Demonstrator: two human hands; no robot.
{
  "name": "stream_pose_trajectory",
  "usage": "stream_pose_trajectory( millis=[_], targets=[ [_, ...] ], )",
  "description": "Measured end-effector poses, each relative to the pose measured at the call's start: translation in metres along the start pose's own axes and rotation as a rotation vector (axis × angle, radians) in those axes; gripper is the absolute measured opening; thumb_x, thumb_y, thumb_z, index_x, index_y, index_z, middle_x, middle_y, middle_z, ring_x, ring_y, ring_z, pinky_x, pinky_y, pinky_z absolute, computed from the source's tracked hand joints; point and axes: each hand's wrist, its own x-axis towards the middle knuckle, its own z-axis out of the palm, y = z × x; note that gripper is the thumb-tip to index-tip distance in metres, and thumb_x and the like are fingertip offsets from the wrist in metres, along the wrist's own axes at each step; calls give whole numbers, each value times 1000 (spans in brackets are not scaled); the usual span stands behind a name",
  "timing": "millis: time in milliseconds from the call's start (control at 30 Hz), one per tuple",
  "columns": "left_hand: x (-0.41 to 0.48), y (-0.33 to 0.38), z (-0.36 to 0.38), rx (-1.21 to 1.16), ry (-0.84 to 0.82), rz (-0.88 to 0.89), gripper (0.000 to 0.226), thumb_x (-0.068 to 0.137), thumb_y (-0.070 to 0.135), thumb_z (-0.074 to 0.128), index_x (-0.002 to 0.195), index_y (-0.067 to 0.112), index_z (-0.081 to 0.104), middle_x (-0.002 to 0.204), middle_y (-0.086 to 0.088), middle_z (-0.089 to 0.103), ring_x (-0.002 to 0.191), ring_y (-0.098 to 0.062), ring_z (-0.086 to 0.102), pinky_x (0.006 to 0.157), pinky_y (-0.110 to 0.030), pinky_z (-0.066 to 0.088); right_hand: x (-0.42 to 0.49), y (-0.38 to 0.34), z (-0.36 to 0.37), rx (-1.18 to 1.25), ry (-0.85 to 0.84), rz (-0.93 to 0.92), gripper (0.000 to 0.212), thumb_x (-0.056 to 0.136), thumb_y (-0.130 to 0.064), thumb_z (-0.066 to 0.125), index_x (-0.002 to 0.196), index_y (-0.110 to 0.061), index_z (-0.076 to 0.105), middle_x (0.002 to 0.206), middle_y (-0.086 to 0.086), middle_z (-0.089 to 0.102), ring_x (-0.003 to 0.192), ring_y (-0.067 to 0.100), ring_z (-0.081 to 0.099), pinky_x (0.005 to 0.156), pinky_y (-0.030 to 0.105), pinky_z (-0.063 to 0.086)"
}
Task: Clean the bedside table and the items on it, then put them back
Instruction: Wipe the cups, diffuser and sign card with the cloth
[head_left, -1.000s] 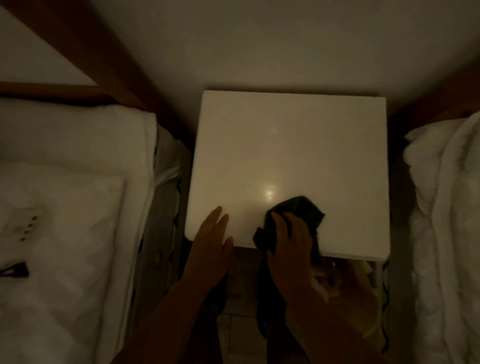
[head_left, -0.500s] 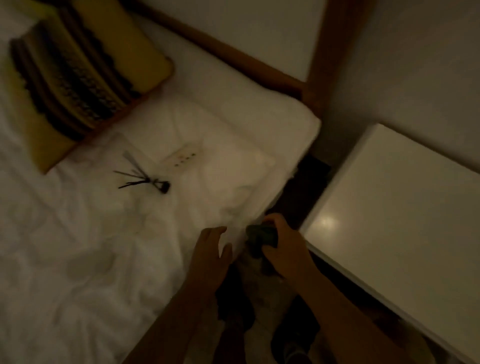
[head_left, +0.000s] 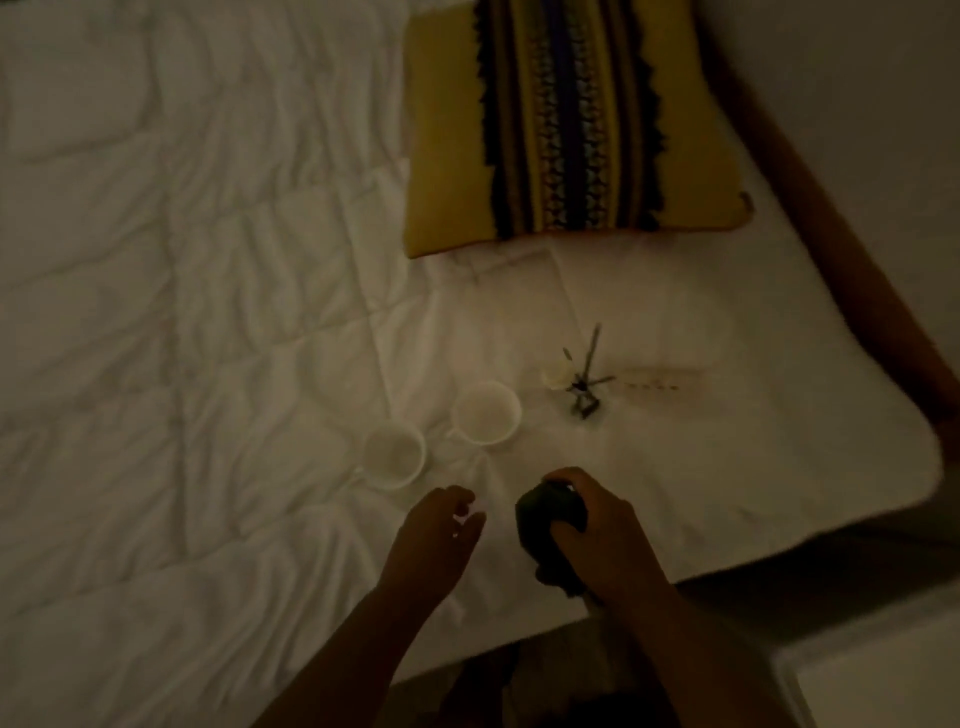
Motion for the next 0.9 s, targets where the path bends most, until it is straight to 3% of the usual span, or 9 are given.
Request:
stream_pose_trajectory(
  millis=[67, 167, 267, 367, 433, 567, 700, 800, 900],
  targets=[
    [0, -23, -15, 8, 71, -77, 15, 89, 39, 62, 94, 24, 63, 88, 7, 60, 76, -9, 57, 67, -16, 39, 11, -19, 16, -34, -52, 16, 24, 85, -13, 58, 100, -32, 53, 78, -2, 68, 58, 13, 67, 49, 29, 57],
    [-1, -51, -29, 27, 171, -190, 30, 81, 48, 67, 72, 28, 47, 72, 11, 49, 64, -9, 50, 54, -16, 31, 22, -33, 34, -65, -74, 39, 17, 85, -19, 60, 91, -32, 51, 74, 1, 67, 56, 13, 66, 49, 37, 58],
    [-2, -73, -35, 17, 275, -260, 48, 69, 57, 74, 90, 26, 44, 90, 8, 45, 75, -8, 49, 59, -17, 38, 32, -40, 49, -101, -115, 34, 17, 83, -18, 61, 87, -33, 54, 74, -4, 67, 61, 7, 66, 54, 33, 58],
    [6, -86, -35, -23, 306, -228, 93, 60, 59, 79, 132, 21, 34, 129, -1, 39, 115, -20, 49, 86, -33, 52, 44, -39, 60, -144, -143, -10, 21, 81, -12, 62, 83, -32, 56, 75, -9, 64, 69, -3, 62, 58, 12, 48],
    [17, -87, -35, -41, 288, -172, 117, 58, 59, 81, 148, 24, 14, 148, -4, 25, 133, -23, 35, 102, -42, 43, 52, -38, 66, -159, -166, -23, 17, 83, -10, 62, 86, -26, 58, 77, -8, 64, 72, -4, 60, 59, 7, 45],
    [42, -86, -29, -120, 259, -86, 128, 59, 54, 83, 150, 34, -4, 159, 2, 15, 144, -18, 22, 112, -44, 31, 65, -34, 75, -166, -196, -58, 10, 86, -10, 60, 95, -16, 60, 83, 0, 65, 74, 4, 62, 65, 15, 48],
    [56, -84, -18, -290, 258, -99, 121, 62, 45, 85, 152, 29, 6, 153, 1, 30, 136, -15, 34, 104, -28, 31, 70, -29, 77, -118, -215, -59, 5, 90, -5, 57, 91, -3, 61, 84, 13, 66, 79, 22, 64, 73, 31, 52],
    [59, -83, -19, -327, 307, -165, 111, 60, 46, 85, 149, 20, 25, 148, -2, 40, 132, -17, 41, 101, -24, 29, 68, -29, 76, -74, -276, -45, 11, 90, -11, 57, 95, -18, 63, 89, -2, 67, 82, 6, 64, 75, 21, 51],
    [55, -79, -33, -451, 263, -223, 108, 52, 64, 79, 143, 24, 37, 135, 8, 51, 120, -9, 49, 96, -22, 36, 66, -34, 69, -37, -302, -62, 16, 92, -14, 57, 104, -22, 64, 97, -9, 67, 89, 0, 63, 80, 18, 49]
  ],
)
